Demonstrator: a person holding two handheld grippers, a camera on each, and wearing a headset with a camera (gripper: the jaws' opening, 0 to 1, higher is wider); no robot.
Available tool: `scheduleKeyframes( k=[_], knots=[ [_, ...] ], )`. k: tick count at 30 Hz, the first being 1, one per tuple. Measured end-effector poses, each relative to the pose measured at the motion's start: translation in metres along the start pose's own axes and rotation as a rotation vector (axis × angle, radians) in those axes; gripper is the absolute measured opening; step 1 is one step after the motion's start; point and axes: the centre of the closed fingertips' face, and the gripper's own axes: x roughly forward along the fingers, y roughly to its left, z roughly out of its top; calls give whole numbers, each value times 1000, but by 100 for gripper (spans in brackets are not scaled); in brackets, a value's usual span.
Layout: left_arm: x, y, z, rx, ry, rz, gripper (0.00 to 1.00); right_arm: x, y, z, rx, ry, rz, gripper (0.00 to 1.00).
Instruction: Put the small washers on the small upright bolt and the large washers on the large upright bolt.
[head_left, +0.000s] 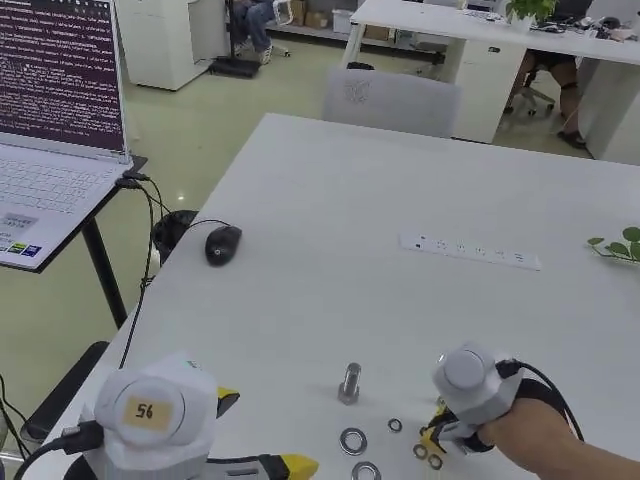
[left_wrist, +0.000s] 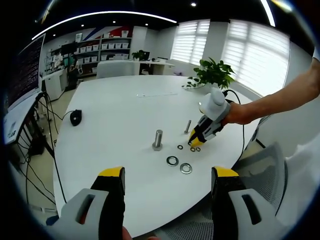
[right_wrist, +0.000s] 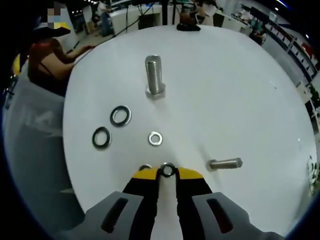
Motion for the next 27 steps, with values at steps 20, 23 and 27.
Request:
scheduleKeyframes(
  k=[20, 23, 27],
  knots=[
    [1, -2, 2, -1, -4, -8, 70, -33, -15, -6, 144, -115, -47, 13],
    [1, -2, 4, 0, -6, -10, 70, -46, -19, -6, 129, -124, -69, 13],
    [3, -3, 4, 4, -7, -12, 70, -64, -30, -1, 115, -143, -95, 13]
  ],
)
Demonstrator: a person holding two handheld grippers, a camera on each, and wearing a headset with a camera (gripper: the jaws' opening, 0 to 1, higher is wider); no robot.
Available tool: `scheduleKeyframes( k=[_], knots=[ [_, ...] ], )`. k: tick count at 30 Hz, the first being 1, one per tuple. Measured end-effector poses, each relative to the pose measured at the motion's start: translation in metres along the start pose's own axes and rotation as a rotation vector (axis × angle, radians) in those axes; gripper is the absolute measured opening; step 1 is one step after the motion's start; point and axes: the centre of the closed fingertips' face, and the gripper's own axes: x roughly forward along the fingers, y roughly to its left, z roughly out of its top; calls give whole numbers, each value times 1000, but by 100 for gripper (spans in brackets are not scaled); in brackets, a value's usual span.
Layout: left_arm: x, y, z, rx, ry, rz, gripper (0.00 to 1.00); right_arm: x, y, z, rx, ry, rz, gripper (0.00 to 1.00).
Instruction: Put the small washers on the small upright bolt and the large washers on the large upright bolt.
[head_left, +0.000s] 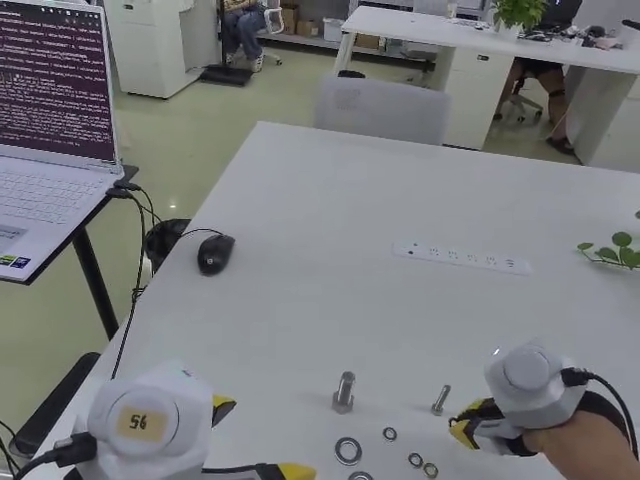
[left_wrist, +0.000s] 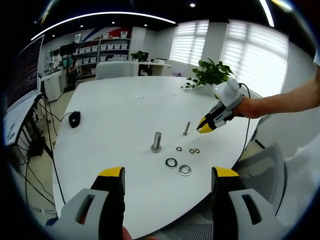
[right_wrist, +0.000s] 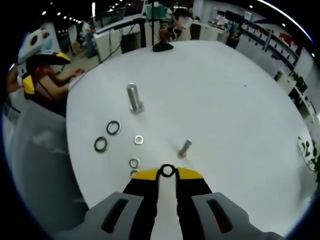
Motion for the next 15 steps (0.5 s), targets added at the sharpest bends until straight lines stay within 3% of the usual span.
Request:
scheduleKeyframes(
  k=[7, 11, 15],
  knots=[
    [3, -4, 3, 15, 2, -12, 70, -14, -18, 23, -29, -18, -19, 13],
    [4, -5, 4, 18, 1, -16, 70, -12, -23, 35, -74, -10, -14, 13],
    [4, -6, 4, 16, -1, -15, 70, -3, -24, 36, -103, 26, 8, 13]
  ],
)
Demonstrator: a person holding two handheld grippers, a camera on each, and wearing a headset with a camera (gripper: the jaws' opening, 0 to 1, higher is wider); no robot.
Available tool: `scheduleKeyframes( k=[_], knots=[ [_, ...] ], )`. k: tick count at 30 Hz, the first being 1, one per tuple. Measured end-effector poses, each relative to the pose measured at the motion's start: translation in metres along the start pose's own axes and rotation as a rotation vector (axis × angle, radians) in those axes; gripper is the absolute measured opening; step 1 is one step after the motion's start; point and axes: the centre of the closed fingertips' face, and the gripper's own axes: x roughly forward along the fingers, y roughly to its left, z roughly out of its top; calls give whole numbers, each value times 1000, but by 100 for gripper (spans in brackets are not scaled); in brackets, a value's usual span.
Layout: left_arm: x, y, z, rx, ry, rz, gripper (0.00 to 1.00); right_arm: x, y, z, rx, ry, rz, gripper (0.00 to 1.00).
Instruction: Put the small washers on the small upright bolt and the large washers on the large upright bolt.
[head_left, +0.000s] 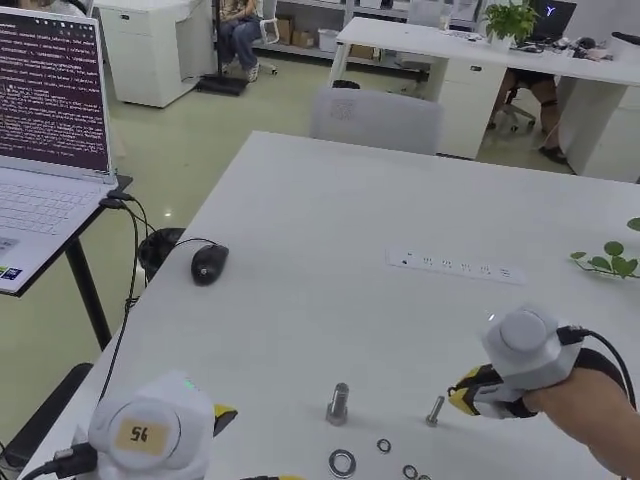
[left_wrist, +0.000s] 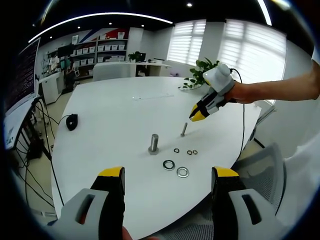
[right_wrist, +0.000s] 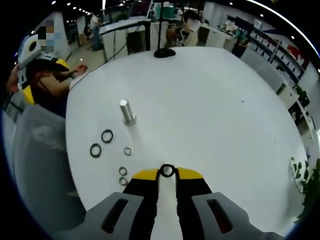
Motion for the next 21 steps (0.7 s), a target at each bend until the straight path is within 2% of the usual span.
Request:
scheduleKeyframes(
  k=[9, 21],
  knots=[
    [-5, 3, -6, -16, 7, 16, 70, 12, 2, -4, -27, 49, 29, 14],
    [-5, 5, -5, -18, 8, 21, 70, 20, 1, -6, -34, 75, 40, 14]
  ],
)
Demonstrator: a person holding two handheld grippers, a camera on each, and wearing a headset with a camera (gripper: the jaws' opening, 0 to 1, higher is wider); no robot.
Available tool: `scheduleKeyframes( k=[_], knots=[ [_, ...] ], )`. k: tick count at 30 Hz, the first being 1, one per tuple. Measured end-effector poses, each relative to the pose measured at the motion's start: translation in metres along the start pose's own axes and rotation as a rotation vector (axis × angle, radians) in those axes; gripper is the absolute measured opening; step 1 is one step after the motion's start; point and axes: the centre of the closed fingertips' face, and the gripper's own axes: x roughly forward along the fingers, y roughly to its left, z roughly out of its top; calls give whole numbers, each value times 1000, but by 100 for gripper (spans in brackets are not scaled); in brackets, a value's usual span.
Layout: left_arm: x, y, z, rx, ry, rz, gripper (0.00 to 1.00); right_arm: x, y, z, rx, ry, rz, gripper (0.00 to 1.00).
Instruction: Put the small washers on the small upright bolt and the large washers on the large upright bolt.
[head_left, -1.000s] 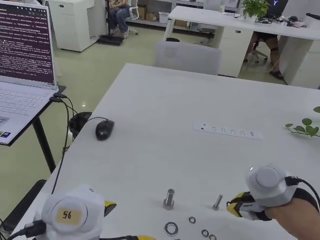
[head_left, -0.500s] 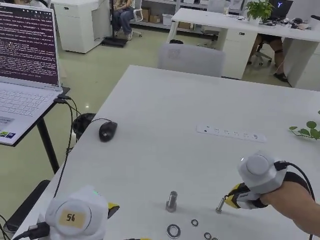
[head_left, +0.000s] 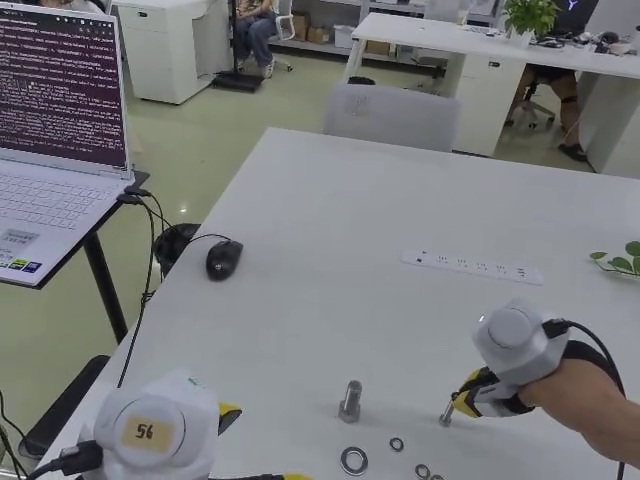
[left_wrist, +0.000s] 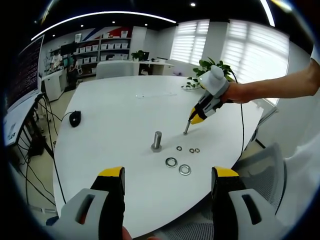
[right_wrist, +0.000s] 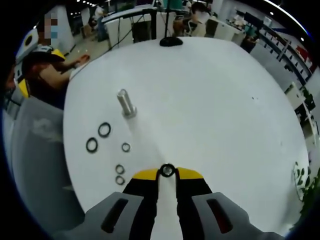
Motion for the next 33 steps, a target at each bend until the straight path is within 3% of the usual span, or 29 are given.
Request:
scheduleKeyframes(
  k=[20, 33],
  knots=[
    [0, 1, -2, -4, 3, 2, 70, 6, -1, -1, -8, 16, 4, 14],
    [-2, 4, -4, -12, 3, 11, 70, 26, 1, -9, -19, 47, 13, 14]
  ],
)
